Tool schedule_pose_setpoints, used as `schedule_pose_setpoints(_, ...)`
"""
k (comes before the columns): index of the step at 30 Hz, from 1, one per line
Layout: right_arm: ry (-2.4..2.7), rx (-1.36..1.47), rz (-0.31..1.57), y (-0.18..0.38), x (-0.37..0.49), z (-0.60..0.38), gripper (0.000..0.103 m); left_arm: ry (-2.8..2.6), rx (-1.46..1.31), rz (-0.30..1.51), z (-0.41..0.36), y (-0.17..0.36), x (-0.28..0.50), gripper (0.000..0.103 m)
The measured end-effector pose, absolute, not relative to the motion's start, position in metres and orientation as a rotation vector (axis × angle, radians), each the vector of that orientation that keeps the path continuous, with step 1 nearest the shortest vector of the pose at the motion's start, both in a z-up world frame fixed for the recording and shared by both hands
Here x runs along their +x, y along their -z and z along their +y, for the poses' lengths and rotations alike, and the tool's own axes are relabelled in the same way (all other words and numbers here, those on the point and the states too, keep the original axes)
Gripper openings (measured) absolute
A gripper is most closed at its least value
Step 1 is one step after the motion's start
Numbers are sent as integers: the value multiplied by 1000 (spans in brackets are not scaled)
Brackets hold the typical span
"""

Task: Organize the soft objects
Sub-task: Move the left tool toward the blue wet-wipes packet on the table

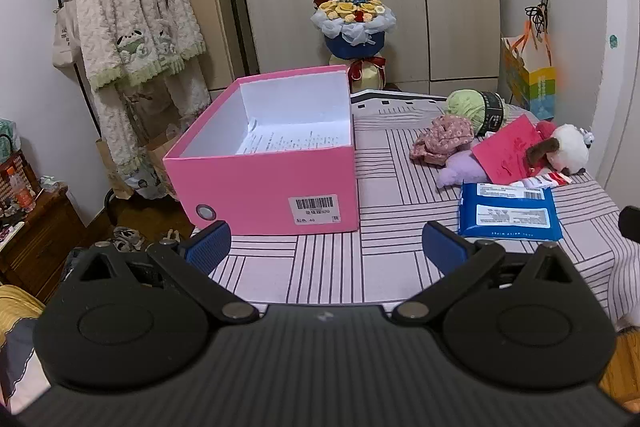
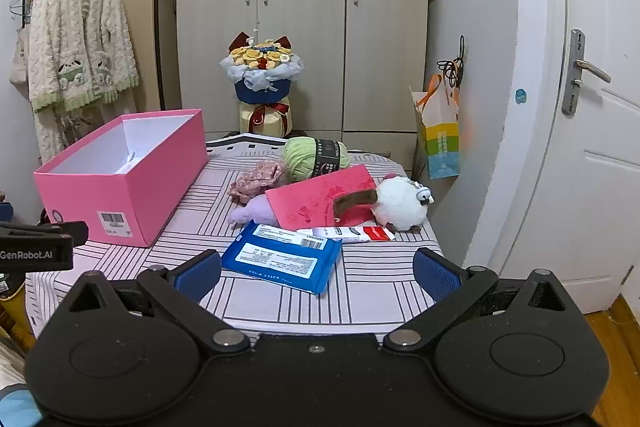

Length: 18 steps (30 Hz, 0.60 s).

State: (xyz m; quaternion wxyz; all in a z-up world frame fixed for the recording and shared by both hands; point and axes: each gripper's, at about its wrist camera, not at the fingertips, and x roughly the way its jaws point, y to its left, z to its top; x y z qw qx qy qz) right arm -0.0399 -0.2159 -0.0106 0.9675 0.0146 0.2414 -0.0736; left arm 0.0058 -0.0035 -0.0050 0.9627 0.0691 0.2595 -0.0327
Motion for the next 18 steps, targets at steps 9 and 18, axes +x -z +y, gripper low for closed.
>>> schedule_pose_setpoints(9, 154, 30, 469, 8, -46, -217, 103, 75, 136, 531, -2, 4, 4, 103)
schedule_pose_setpoints(18, 154, 31, 464, 9, -50, -218, 103, 92, 122, 557, -2, 9, 6, 103)
